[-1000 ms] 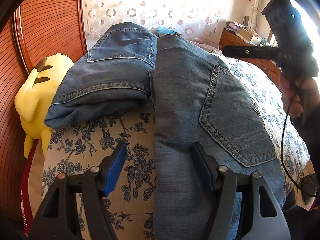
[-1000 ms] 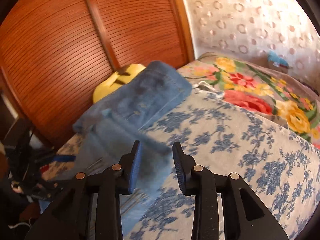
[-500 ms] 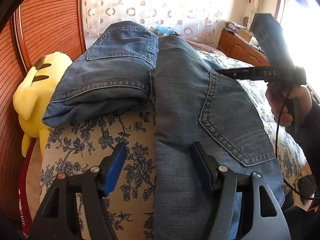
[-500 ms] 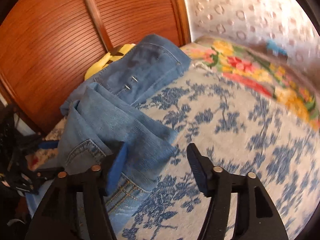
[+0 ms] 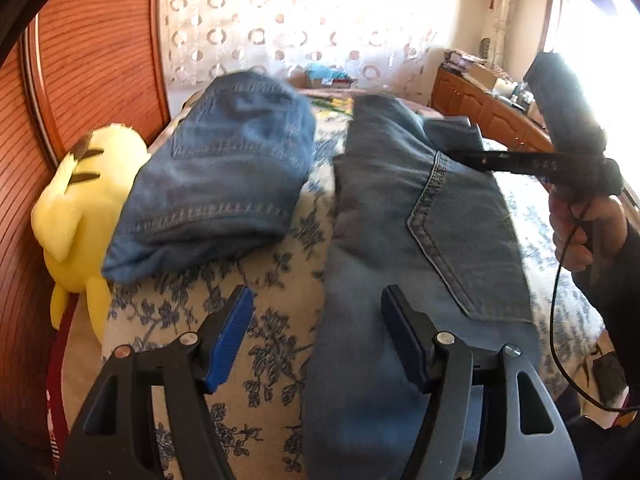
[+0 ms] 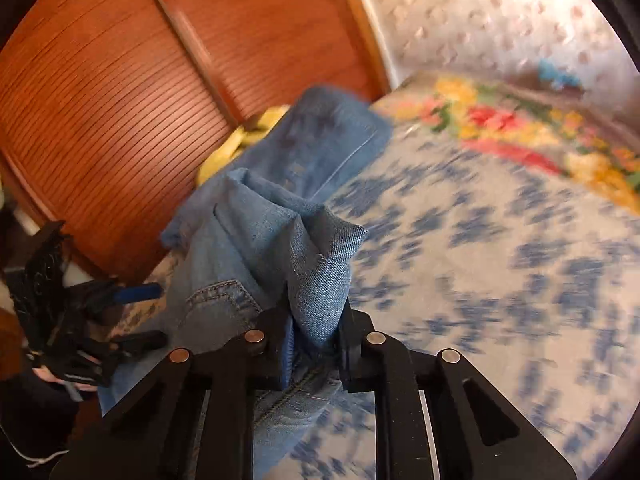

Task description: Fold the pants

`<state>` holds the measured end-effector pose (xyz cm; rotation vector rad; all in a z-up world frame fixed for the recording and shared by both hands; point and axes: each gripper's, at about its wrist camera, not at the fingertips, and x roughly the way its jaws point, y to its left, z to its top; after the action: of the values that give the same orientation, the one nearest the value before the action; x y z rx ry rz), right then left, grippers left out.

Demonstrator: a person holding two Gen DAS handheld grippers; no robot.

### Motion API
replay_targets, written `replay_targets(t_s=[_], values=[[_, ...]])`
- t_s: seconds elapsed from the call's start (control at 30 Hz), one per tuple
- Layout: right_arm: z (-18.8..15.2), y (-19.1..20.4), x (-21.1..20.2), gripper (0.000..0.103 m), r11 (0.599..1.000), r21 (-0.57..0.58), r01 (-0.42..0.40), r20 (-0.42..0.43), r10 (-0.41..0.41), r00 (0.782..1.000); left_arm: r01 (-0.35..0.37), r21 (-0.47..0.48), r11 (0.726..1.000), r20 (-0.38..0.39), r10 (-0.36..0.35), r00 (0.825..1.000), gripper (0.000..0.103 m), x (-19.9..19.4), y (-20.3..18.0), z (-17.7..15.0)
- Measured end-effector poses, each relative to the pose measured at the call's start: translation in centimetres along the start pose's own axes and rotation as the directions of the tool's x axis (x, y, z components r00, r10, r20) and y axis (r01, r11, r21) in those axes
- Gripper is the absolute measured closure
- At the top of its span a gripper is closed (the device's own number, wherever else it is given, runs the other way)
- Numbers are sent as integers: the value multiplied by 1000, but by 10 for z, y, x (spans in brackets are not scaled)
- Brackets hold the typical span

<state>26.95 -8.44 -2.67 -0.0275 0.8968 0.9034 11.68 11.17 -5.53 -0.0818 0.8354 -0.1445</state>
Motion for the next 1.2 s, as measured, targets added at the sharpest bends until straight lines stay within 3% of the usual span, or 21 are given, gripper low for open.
replay_targets(t_s=[0.1,0.2,0.3,0.37,0.4,0.7,0.77,0.83,0.9,0.93,1.0,1.07,1.13,1.2], values=[[-6,-18,-16,86,995,40,90,8,-90,996,32,9,999,-2,-32,999,36,-1,-6,3],[-15,-37,-22,75,987,106,123,-8,-122,992,19,-1,1000,-18,-19,1000,36,4,-8,-3],[-19,-46,-36,59,981,151,119,35,-126,991,27,-46,999,-37,-28,999,36,8,-3,-10],[-21,-47,-44,35,983,166,84,60,-95,994,33,-72,997,-48,-37,998,36,9,-2,-15],[-18,-46,-43,32,984,166,69,60,-80,995,38,-84,996,-49,-42,998,36,10,-1,-17],[-30,-26,-4,25,993,115,10,-51,-4,999,108,-167,980,-68,-120,990,39,20,5,-27],[-31,-27,4,22,992,126,2,-66,7,998,138,-179,974,-68,-152,986,46,21,7,-28],[-35,-23,8,22,991,131,-7,-75,17,997,158,-185,970,-71,-174,982,51,23,7,-29],[-39,-22,14,22,990,139,-15,-87,27,996,185,-181,966,-66,-200,978,66,23,4,-29],[-40,-20,14,28,991,131,-13,-82,24,996,204,-175,963,-64,-218,974,76,23,1,-29],[-39,-17,14,35,992,123,-23,-83,33,996,203,-148,968,-62,-214,975,84,21,-5,-28],[-39,-15,12,58,993,115,-29,-80,38,996,208,-138,968,-59,-217,974,92,18,-8,-26],[-37,-14,7,71,993,114,-39,-68,47,997,212,-131,968,-54,-220,974,94,14,-10,-24],[-29,-8,-3,76,993,103,-63,-35,67,997,229,-140,963,-36,-237,971,95,8,-10,-22]])
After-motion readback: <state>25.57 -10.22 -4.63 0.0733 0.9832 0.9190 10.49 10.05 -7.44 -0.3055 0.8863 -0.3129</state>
